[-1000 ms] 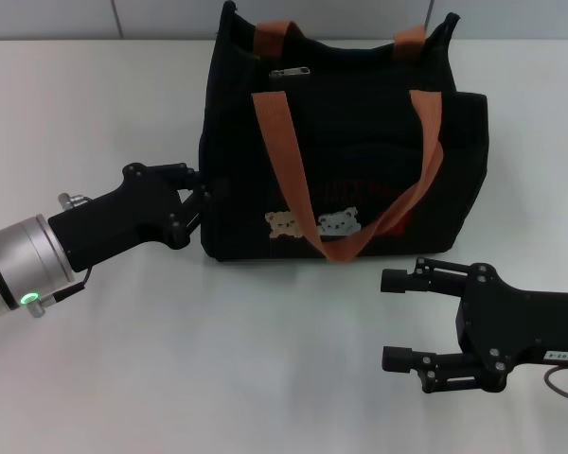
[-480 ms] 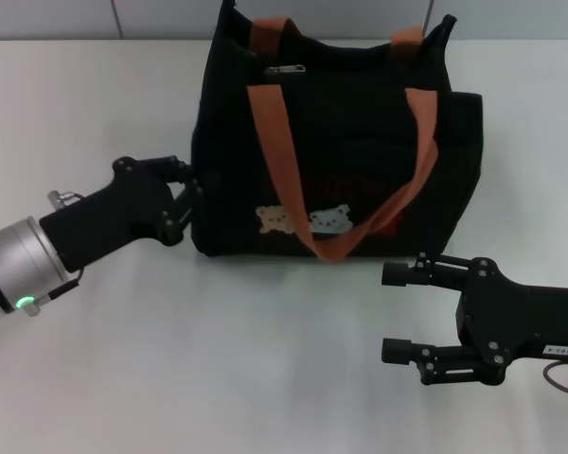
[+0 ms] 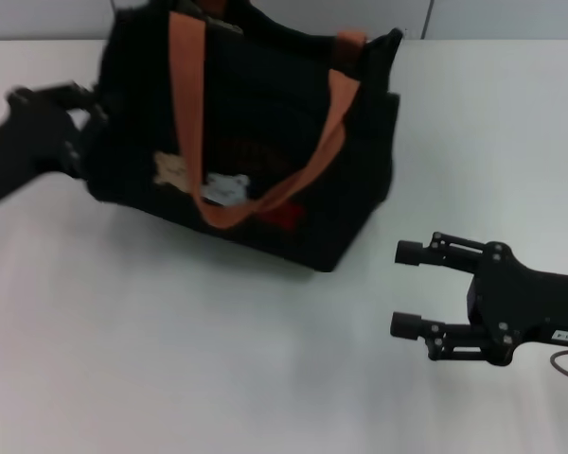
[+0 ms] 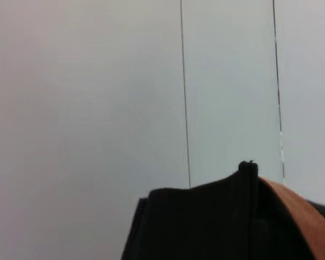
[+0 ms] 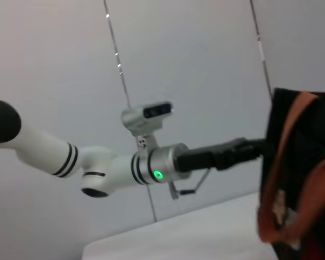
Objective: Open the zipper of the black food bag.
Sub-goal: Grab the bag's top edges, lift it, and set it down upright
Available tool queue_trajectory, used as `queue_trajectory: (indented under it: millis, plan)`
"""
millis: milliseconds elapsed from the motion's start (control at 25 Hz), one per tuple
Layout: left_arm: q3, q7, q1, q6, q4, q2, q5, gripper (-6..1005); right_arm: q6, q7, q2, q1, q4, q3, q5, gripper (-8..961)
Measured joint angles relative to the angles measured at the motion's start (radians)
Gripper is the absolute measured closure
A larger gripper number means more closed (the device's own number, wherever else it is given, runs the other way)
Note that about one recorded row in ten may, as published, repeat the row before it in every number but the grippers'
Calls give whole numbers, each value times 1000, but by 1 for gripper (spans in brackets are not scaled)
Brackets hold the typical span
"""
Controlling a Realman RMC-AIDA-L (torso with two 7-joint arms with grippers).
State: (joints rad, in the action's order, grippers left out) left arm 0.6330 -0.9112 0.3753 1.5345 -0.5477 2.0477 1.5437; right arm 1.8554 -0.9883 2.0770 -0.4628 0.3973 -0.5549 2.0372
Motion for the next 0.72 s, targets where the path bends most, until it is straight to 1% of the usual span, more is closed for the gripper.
queue_trajectory:
  millis: [40,80,160,200,240,280,320,360,400,440,480,560,600,640,720]
  plan:
    - [0,0,0,0,0,0,0,901,0,0,0,0,0,0,0,131]
    - [-1,-20,0,11,-24,-5,0,901,0,0,0,0,0,10,0,132]
    - [-1,-61,5,31,-74,-16,0,901,0,0,0,1,0,25,0,132]
    - [0,-94,7,48,-126,-22,0,901,1,0,0,4,0,49,0,132]
    - [0,-94,7,48,-126,-22,0,901,1,0,0,4,0,49,0,132]
    - [3,-118,7,61,-167,-23,2,902,1,0,0,6,0,61,0,132]
    - [9,-145,7,87,-238,-21,10,902,1,0,0,11,-4,110,-1,133]
    - [9,-145,7,87,-238,-21,10,902,1,0,0,11,-4,110,-1,133]
    - [16,-155,5,121,-319,-17,26,902,0,4,0,19,-23,197,-6,133]
    - [16,-155,5,121,-319,-17,26,902,0,4,0,19,-23,197,-6,133]
    - [19,-157,4,137,-368,-16,34,902,-3,7,0,25,-35,248,-11,132]
    - [20,-160,3,155,-424,-16,46,902,-17,16,0,42,-64,357,-35,131]
    - [20,-164,7,161,-456,-20,55,902,-38,22,0,55,-86,415,-65,131]
    - [20,-164,7,161,-456,-20,55,902,-38,22,0,55,-86,415,-65,131]
    - [20,-163,10,160,-474,-23,63,901,-81,32,0,77,-119,450,-127,131]
